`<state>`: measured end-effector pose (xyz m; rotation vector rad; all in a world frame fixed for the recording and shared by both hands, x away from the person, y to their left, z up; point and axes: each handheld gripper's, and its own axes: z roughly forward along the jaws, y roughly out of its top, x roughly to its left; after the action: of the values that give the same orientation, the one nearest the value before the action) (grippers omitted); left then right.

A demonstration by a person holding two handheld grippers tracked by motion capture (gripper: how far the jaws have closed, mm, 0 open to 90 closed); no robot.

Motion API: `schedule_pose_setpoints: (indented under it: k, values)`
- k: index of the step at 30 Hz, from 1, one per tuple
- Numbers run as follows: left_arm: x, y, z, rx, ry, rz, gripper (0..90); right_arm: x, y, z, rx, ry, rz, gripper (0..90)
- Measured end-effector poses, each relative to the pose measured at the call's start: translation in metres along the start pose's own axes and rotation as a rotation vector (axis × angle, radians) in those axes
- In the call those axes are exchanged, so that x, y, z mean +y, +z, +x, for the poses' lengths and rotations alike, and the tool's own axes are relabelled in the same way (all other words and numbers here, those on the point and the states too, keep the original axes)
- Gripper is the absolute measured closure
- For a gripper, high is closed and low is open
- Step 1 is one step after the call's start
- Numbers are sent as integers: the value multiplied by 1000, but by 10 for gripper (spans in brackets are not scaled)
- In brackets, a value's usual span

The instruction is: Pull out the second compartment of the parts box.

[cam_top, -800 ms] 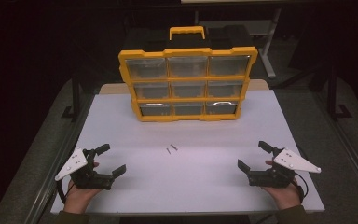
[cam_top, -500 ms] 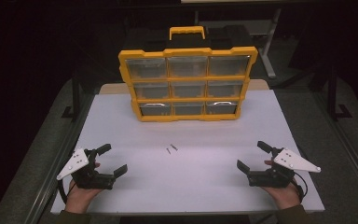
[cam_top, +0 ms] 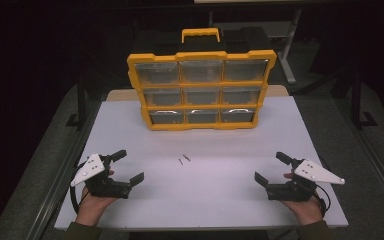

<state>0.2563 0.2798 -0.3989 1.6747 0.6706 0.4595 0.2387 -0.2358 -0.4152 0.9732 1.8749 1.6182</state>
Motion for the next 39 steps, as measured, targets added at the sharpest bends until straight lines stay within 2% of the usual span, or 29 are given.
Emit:
schedule_pose_setpoints:
  k: [4,8,9,12,22,25,29,37,39]
  values:
    - [2,3,-1,-7,3,-4,0,0,1,0,2,-22,10,0]
    - [3,5,-1,-11,0,-9,0,2,2,1,1,-10,9,0]
    - [4,6,-1,-14,-5,-13,0,3,3,1,4,-27,12,0]
    - [6,8,0,-13,-10,-19,0,3,4,2,16,-37,13,0]
    - [13,15,1,-14,-10,-23,0,3,8,2,31,-44,18,2]
    - [16,20,0,-20,-4,-23,0,3,10,2,32,-58,25,1]
    - [19,29,-2,-28,11,-21,0,3,10,2,38,-51,22,1]
    - [23,42,-5,-44,20,-22,0,3,12,2,42,-55,17,1]
    - [25,45,-5,-45,16,-32,0,2,13,3,40,-53,30,1]
